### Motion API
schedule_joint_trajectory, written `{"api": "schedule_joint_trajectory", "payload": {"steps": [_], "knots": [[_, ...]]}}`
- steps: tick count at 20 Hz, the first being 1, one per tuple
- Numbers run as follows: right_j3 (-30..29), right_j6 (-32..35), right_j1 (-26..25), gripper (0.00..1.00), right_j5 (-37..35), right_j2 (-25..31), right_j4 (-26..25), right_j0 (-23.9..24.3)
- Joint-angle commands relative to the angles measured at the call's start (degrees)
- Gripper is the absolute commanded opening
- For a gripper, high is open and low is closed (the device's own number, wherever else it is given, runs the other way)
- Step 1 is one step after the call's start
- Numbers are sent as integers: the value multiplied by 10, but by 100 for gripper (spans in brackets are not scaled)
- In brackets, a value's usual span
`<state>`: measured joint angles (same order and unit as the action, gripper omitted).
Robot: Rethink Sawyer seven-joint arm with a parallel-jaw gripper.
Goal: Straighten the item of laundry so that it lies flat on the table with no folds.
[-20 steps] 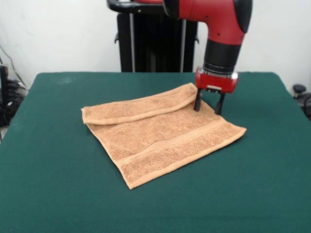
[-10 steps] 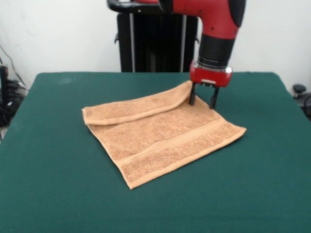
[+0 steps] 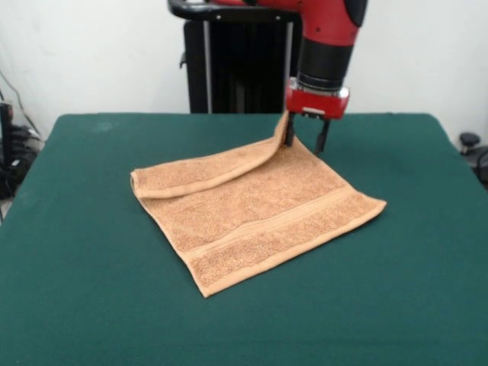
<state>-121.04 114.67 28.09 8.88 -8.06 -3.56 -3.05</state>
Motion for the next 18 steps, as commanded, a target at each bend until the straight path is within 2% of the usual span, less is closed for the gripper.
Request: {"api": "schedule_joint_trajectory", "payload": {"steps": [1, 10, 15, 18], "knots": [[-24, 90, -23, 100, 26, 33, -16, 6], [-30, 88, -21, 100, 35, 29, -33, 20], [-20, 54, -15, 100, 34, 10, -86, 70], [9, 43, -26, 100, 42, 6, -116, 104]]}}
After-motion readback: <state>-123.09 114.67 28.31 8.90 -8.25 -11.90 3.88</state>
